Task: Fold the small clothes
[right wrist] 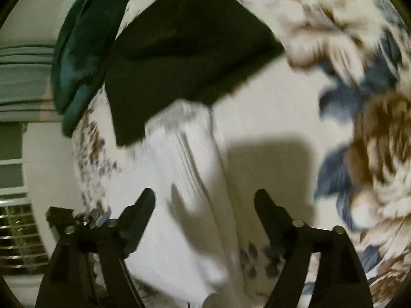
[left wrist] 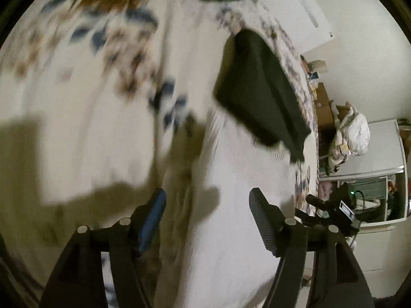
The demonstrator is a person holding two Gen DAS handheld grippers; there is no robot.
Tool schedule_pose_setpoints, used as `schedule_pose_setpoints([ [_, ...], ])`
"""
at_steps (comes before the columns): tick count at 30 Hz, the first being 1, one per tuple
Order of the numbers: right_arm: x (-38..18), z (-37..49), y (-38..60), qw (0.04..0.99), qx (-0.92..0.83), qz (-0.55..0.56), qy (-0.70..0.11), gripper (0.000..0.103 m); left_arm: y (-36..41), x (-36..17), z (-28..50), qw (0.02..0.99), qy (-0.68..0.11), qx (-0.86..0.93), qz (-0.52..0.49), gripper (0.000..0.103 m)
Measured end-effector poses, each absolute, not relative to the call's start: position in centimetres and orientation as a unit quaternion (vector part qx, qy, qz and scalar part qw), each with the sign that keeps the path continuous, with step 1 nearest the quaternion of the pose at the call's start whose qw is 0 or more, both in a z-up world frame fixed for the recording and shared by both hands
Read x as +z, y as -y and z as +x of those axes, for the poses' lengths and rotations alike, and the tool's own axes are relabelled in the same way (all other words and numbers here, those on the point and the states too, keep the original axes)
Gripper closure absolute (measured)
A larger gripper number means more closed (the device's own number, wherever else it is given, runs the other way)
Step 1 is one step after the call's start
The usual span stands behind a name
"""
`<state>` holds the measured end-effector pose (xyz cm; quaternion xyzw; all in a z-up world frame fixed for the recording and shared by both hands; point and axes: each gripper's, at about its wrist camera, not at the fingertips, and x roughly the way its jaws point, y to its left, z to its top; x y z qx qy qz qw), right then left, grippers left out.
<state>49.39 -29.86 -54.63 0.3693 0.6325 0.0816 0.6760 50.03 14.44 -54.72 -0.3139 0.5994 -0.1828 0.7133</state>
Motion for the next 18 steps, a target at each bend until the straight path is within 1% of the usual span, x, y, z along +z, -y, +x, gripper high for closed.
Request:
schedule_pose_setpoints([
  [3, -57.1, 46.6, 29.1, 0.647, 0.111, 0.378, -0.653, 0.017, -14.1, -57.2, 48.2, 0.689, -0.619, -0.185, -0.327, 0.038],
  [6, -59.2, 44.6, 28.3, 0.626, 0.137, 0.391, -0.661, 0.016, -13.5, -59.0, 47.7, 0.679, -0.621, -0.193, -0.342, 0.038],
  [7, -59.8, 44.3, 27.8, 0.621, 0.141, 0.397, -0.661, 0.011, -13.4, -59.4, 47.7, 0.676, -0.619, -0.2, -0.347, 0.037],
  [8, -60.4, 44.1, 27.3, 0.616, 0.148, 0.406, -0.659, 0.008, -13.3, -59.8, 47.8, 0.673, -0.618, -0.203, -0.352, 0.033],
  [10, -61.5, 44.1, 26.2, 0.609, 0.155, 0.418, -0.656, 0.006, -13.1, -60.5, 48.2, 0.663, -0.616, -0.213, -0.367, 0.03],
  [11, -62.1, 44.4, 25.4, 0.603, 0.162, 0.424, -0.656, 0.005, -13.0, -60.8, 48.4, 0.66, -0.617, -0.215, -0.37, 0.027],
  [13, -62.8, 44.9, 24.1, 0.593, 0.179, 0.43, -0.657, 0.003, -12.8, -61.2, 48.8, 0.655, -0.616, -0.221, -0.377, 0.024],
  [16, -63.6, 45.6, 22.3, 0.573, 0.209, 0.435, -0.662, 0.003, -13.0, -61.2, 49.0, 0.654, -0.612, -0.226, -0.384, 0.024],
  [18, -64.2, 46.2, 20.5, 0.567, 0.216, 0.429, -0.669, 0.003, -12.9, -60.6, 49.0, 0.66, -0.603, -0.229, -0.384, 0.028],
])
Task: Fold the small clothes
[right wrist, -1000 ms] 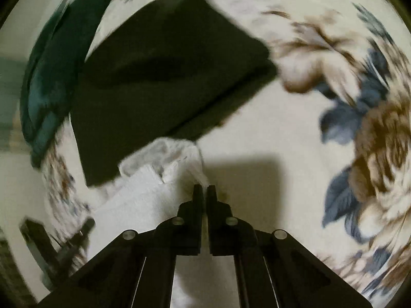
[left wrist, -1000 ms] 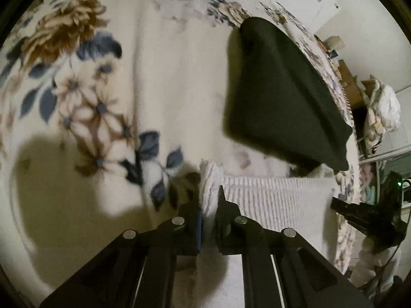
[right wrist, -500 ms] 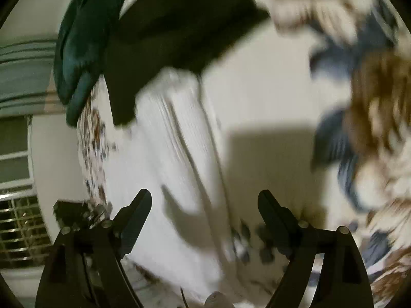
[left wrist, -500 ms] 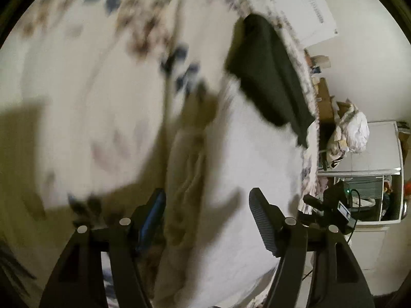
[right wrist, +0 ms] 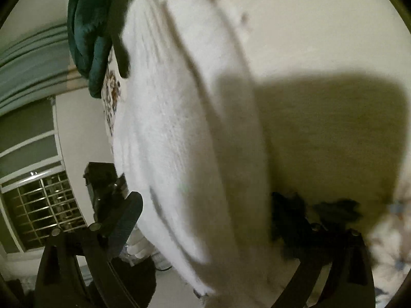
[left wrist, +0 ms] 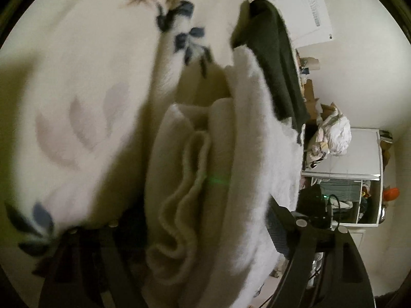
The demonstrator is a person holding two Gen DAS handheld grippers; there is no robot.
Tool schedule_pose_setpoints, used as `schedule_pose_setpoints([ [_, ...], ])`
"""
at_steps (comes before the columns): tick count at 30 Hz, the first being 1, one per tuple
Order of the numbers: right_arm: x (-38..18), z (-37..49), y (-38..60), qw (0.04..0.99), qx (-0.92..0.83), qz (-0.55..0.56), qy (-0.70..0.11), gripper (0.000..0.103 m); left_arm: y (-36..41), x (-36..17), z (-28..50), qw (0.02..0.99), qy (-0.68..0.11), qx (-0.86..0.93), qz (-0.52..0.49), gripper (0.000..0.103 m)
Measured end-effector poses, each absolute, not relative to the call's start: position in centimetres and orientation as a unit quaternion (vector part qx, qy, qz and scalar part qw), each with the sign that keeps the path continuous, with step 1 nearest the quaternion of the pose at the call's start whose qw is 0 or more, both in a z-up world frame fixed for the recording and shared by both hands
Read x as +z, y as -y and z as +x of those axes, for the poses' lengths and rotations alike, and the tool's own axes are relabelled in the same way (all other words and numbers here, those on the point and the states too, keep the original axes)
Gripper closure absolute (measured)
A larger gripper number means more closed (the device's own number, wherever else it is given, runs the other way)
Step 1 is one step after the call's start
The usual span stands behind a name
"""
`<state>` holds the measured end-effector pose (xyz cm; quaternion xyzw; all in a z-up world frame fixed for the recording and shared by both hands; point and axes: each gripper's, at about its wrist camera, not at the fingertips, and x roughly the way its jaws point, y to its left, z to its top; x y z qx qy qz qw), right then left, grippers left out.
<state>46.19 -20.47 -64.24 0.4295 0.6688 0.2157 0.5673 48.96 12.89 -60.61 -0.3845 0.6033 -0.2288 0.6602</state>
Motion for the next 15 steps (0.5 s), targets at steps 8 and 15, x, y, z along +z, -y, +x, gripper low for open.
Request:
schedule_pose_setpoints([
  [8, -62.4, 45.8, 18.2, 0.601, 0.188, 0.424, -0.651, 0.064, -11.3, -54.3, 48.4, 0.72, -0.57, -0.223, -0.327, 0.073],
  [15, -53.9, 45.4, 21.5, 0.649, 0.181, 0.423, -0.606, 0.066, -9.0, -46.7, 51.0, 0.743, -0.54, -0.253, -0.304, 0.073],
])
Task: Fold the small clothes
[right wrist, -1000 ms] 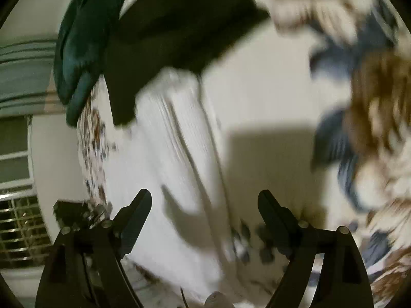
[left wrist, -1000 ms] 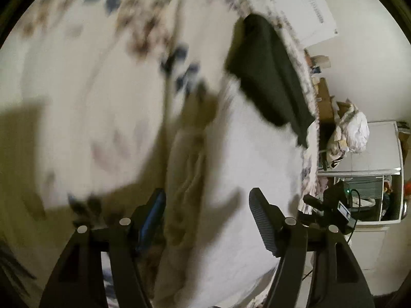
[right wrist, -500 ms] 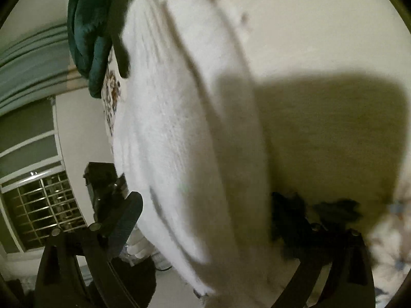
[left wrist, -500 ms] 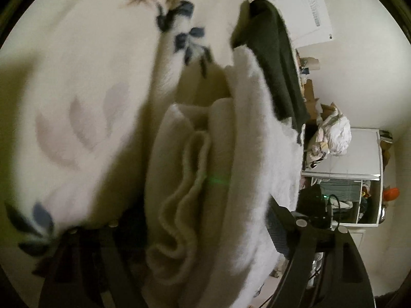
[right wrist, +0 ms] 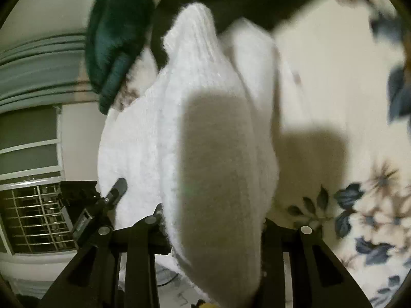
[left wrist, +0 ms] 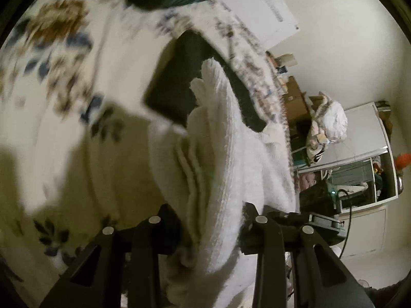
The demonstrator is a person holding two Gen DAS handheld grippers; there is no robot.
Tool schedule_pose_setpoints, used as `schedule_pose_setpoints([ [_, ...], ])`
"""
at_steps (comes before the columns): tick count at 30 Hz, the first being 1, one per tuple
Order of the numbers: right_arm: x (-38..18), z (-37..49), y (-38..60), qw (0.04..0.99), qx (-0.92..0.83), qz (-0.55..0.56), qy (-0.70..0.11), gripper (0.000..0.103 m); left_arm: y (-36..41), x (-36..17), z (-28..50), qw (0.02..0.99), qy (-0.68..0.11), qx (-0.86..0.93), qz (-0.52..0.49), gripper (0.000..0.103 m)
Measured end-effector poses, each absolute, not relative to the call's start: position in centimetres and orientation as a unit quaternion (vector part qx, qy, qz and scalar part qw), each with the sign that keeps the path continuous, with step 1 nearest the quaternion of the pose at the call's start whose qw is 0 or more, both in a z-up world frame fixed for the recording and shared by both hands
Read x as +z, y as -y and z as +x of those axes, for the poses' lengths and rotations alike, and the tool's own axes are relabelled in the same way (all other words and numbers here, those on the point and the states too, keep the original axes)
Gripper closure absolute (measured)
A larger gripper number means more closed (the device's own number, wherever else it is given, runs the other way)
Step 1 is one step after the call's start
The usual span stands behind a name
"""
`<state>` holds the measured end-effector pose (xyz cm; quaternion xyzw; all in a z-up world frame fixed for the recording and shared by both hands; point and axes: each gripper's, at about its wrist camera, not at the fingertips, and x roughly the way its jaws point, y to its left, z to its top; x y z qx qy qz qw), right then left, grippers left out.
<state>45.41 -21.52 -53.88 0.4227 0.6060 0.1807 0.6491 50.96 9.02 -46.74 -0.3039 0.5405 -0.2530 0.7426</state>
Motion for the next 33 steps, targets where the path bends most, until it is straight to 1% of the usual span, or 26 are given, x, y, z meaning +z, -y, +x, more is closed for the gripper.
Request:
schedule_pose_setpoints([
  [5, -46.3, 49.5, 24.6, 0.685, 0.194, 0.412, -0.568, 0.066, -6.9, -42.4, 56.5, 0.758, -0.512, -0.268, -0.302, 0.073],
  [8, -42.8, 54.3, 26.0, 0.709, 0.191, 0.399, -0.548, 0.066, -4.9, -40.6, 61.1, 0.772, -0.492, -0.28, -0.29, 0.072],
  [12, -40.6, 60.3, 29.2, 0.731, 0.182, 0.392, -0.528, 0.066, -3.0, -41.1, 66.9, 0.779, -0.479, -0.289, -0.282, 0.072],
  [15, -41.1, 65.0, 29.6, 0.739, 0.17, 0.387, -0.525, 0.066, -1.6, -43.5, 70.8, 0.778, -0.484, -0.288, -0.278, 0.072],
  [17, -42.5, 67.4, 30.2, 0.737, 0.161, 0.386, -0.53, 0.066, -0.9, -45.5, 72.3, 0.774, -0.495, -0.283, -0.274, 0.072],
  [22, -48.8, 70.4, 30.9, 0.724, 0.138, 0.371, -0.565, 0.066, 0.0, -51.0, 74.0, 0.759, -0.535, -0.263, -0.261, 0.072],
  [24, -51.2, 70.8, 30.9, 0.717, 0.13, 0.368, -0.578, 0.066, -0.1, -52.4, 74.1, 0.757, -0.541, -0.258, -0.261, 0.072],
  [27, -53.0, 71.3, 31.0, 0.715, 0.126, 0.366, -0.583, 0.066, -0.4, -52.9, 73.9, 0.754, -0.543, -0.257, -0.267, 0.071],
  [29, -53.2, 71.3, 31.0, 0.717, 0.126, 0.358, -0.584, 0.064, -0.2, -52.6, 73.8, 0.757, -0.547, -0.252, -0.255, 0.067],
  [31, -53.0, 71.4, 30.8, 0.723, 0.122, 0.337, -0.591, 0.056, 0.3, -52.0, 73.6, 0.765, -0.551, -0.241, -0.231, 0.066],
  [32, -52.7, 71.5, 30.6, 0.726, 0.116, 0.322, -0.596, 0.056, 0.7, -51.5, 73.5, 0.77, -0.553, -0.236, -0.214, 0.065],
  [33, -52.0, 71.2, 30.3, 0.73, 0.112, 0.31, -0.599, 0.053, 1.1, -51.0, 73.3, 0.776, -0.553, -0.23, -0.198, 0.064],
])
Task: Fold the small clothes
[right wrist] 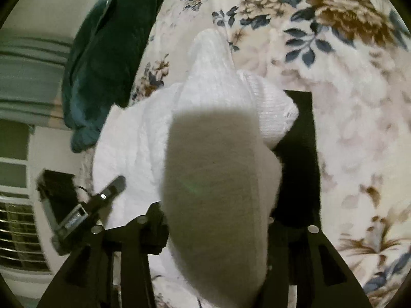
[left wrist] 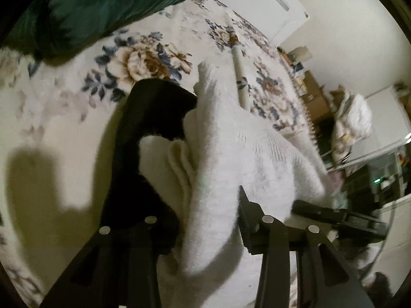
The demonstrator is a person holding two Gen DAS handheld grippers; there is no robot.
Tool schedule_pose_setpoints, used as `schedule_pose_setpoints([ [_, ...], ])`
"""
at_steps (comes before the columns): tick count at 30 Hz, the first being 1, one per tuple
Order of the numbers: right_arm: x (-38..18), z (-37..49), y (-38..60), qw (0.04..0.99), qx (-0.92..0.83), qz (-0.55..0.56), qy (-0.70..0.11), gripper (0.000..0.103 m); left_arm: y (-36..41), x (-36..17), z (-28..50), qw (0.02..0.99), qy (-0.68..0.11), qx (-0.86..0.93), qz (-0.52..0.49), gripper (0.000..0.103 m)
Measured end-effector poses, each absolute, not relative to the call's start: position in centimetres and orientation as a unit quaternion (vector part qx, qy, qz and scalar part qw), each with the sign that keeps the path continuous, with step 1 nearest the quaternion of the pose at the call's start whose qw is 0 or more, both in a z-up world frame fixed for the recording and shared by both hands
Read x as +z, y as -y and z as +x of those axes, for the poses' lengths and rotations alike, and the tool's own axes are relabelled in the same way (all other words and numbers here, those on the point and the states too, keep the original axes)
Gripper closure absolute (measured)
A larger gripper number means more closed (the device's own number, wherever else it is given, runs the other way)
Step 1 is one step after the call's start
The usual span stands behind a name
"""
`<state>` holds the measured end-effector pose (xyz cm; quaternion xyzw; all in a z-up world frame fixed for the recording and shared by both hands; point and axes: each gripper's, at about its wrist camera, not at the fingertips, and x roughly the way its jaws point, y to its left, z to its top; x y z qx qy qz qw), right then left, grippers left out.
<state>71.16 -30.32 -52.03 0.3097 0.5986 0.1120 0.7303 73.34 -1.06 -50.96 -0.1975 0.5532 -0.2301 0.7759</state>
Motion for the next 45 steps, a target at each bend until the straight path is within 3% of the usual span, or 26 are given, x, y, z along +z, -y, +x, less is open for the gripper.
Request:
schedule_pose_setpoints([
  [6, -49.3, 69.9, 28.6, 0.776, 0.05, 0.195, -0.598, 0.042, 2.2, -49.2, 72.3, 0.815, -0.544, -0.168, -0.11, 0.057],
  [8, -48.3, 69.0, 28.0, 0.791, 0.017, 0.15, -0.593, 0.036, 2.4, -48.6, 71.7, 0.832, -0.532, -0.138, -0.078, 0.048],
  [10, -47.5, 68.3, 27.7, 0.805, -0.013, 0.11, -0.583, 0.023, 2.6, -47.8, 71.0, 0.847, -0.519, -0.107, -0.043, 0.046],
  [13, -46.2, 66.6, 27.4, 0.816, -0.059, 0.069, -0.571, 0.005, 3.0, -46.9, 70.0, 0.861, -0.504, -0.075, -0.004, 0.008],
  [14, -45.9, 65.8, 27.2, 0.82, -0.078, 0.049, -0.565, 0.003, 3.2, -46.5, 69.5, 0.865, -0.497, -0.067, 0.008, 0.006],
  [21, -42.7, 61.1, 26.1, 0.835, -0.155, -0.015, -0.529, 0.0, 3.7, -43.3, 66.0, 0.878, -0.475, -0.049, 0.022, 0.001],
  [31, -33.7, 54.6, 24.7, 0.847, -0.186, -0.013, -0.497, 0.0, 3.8, -35.5, 59.9, 0.889, -0.455, -0.038, 0.022, 0.0],
  [45, -12.2, 39.5, 21.8, 0.885, -0.212, -0.011, -0.415, 0.0, 4.2, -18.8, 46.3, 0.908, -0.416, -0.049, 0.027, 0.0],
])
